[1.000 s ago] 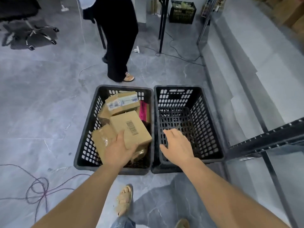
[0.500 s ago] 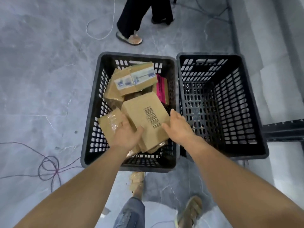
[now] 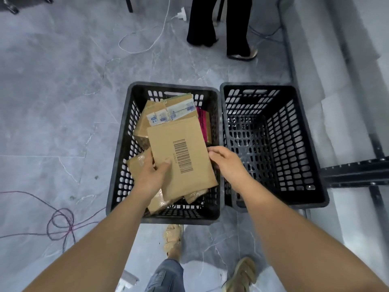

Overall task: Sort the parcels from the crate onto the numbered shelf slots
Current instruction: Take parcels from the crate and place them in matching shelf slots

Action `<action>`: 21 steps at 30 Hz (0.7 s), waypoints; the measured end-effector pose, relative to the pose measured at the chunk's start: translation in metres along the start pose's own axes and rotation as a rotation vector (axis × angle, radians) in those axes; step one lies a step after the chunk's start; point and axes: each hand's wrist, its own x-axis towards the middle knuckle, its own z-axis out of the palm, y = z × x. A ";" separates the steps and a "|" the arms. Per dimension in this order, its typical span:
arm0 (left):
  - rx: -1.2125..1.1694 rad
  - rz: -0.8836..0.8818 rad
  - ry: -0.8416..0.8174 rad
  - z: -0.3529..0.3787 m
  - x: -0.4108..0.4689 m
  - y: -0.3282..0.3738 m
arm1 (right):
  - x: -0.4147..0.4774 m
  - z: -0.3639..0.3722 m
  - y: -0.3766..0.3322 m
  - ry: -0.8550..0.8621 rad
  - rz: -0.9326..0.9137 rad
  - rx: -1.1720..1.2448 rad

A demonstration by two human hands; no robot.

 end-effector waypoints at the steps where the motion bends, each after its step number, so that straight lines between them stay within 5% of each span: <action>1: -0.019 0.020 -0.017 -0.004 -0.005 0.006 | -0.006 -0.003 -0.004 -0.006 0.010 0.088; 6: -0.046 0.152 -0.064 -0.017 -0.028 0.044 | -0.037 -0.016 -0.026 -0.184 0.076 0.300; 10: 0.062 0.331 -0.036 -0.015 -0.042 0.077 | -0.061 -0.022 -0.041 -0.081 0.025 0.317; 15: 0.210 0.169 -0.118 0.005 -0.062 0.108 | -0.094 -0.027 -0.060 0.068 -0.109 0.309; 21: 0.256 0.168 -0.146 0.033 -0.094 0.131 | -0.136 -0.054 -0.059 0.130 -0.201 0.299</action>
